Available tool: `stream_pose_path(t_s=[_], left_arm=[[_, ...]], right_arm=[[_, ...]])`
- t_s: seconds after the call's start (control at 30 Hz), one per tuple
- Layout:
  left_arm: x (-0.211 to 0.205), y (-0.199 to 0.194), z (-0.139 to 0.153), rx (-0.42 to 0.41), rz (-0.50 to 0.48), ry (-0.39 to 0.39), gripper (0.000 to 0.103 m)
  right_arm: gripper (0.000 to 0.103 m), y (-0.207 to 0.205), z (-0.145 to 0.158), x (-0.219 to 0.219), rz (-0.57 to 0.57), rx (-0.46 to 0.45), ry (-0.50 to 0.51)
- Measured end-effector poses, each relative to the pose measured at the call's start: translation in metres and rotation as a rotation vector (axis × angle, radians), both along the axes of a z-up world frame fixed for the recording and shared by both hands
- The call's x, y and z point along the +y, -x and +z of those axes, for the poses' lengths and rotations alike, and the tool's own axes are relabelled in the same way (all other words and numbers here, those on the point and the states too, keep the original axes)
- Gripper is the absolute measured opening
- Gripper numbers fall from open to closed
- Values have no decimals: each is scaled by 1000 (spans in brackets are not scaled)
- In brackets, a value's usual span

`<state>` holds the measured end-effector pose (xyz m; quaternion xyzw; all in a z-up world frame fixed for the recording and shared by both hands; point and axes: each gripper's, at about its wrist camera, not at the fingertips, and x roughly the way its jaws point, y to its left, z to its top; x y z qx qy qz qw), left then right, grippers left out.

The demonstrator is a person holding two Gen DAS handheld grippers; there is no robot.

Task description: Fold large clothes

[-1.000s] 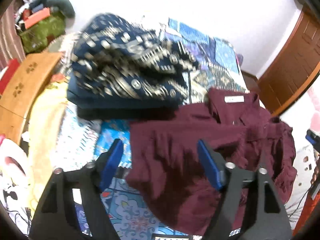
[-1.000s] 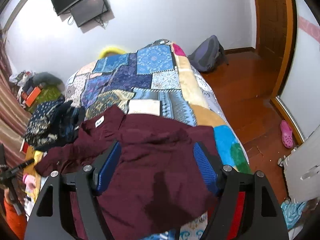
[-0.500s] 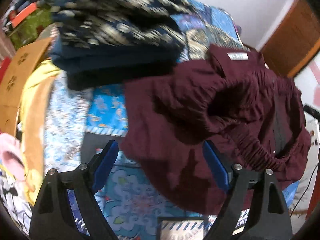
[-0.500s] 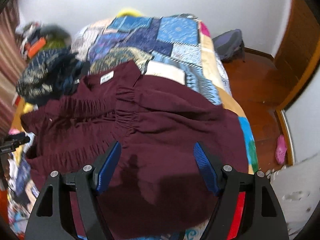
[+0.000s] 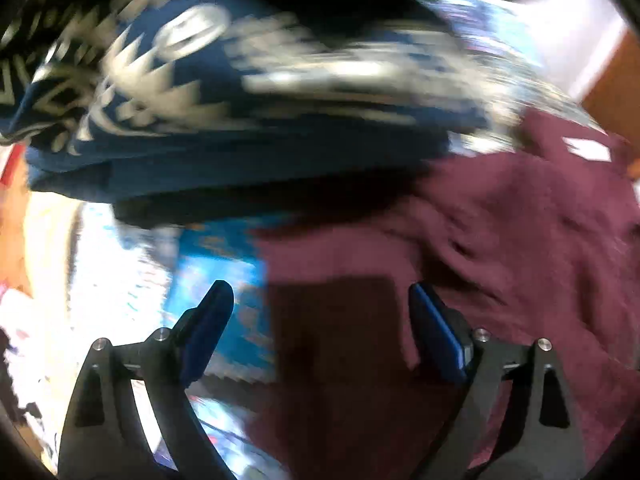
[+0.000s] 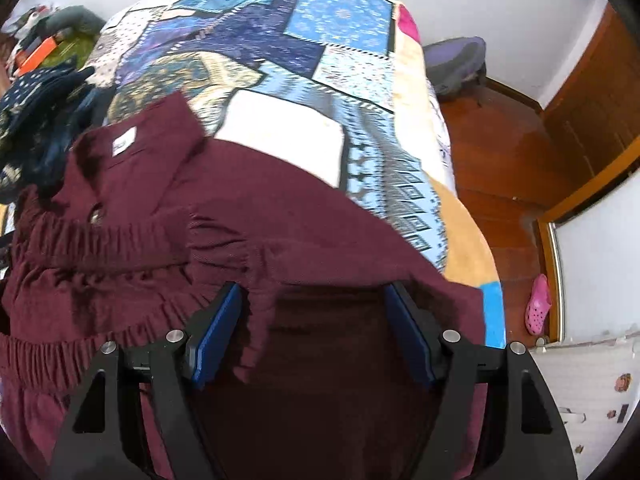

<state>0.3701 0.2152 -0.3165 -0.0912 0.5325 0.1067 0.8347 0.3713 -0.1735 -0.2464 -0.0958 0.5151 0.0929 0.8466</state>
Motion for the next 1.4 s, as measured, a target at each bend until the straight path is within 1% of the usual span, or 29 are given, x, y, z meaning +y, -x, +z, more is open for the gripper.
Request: stream_pose_path(t_s=[0.03,0.07,0.13,0.17,0.2,0.27,0.37,0.5,0.57,0.6,0.63,0.73,0.87,0.93,1.0,1.03,1.07,1.13,1.17,1.23,1.27,1.33,1.4], left_arm=[[9,-2,-5,9,26,16,91],[21,-2,-12,24,60,71,91],[33,1,-19,26,82,154,91],[37,5,-21,22,93,178,91],[39,8,-21,21,93,178,92],[38,14,-17,18,83,153,92],[31,22,-5,15,66,106,91],[14,40,21,-20,13,-20,91],[6,51,37,-53,-13,-71,91],[2,57,44,-69,-23,-83,91],[-1,62,51,-86,-30,-89,91],[-7,78,70,-134,-33,-81,91],[1,97,92,-186,-15,-34,91],[8,104,98,-197,1,8,91],[14,108,93,-198,9,67,91],[16,113,92,-198,13,107,91],[21,118,86,-193,23,170,91],[25,123,73,-172,39,253,91],[29,125,62,-149,49,310,91],[31,127,43,-108,73,392,91],[32,127,34,-92,82,433,91],[32,127,11,-51,96,546,91],[31,128,-7,-19,111,635,91]], right_arm=[[69,1,0,-1,-14,-20,26],[69,2,1,-2,-40,-63,89],[69,1,1,-6,-69,-108,146],[69,1,2,-12,-90,-100,127],[69,0,2,-17,-107,-88,105],[69,1,4,-24,-135,-80,85],[69,14,14,-28,-145,-80,61],[72,40,33,-25,-117,-108,2],[72,54,47,-18,-95,-137,-20],[72,60,53,-15,-84,-151,-34],[72,59,54,-12,-76,-160,-43],[72,78,73,2,-35,-198,-90],[72,92,84,18,22,-237,-123],[72,103,89,31,58,-249,-144],[72,112,91,40,85,-255,-162],[72,116,92,44,95,-259,-168],[72,120,91,48,107,-262,-174],[72,126,86,61,135,-256,-184],[72,128,84,63,141,-251,-185],[72,128,73,72,156,-231,-169],[72,125,64,78,160,-214,-146],[72,121,48,85,161,-176,-113],[72,114,32,88,155,-133,-92]])
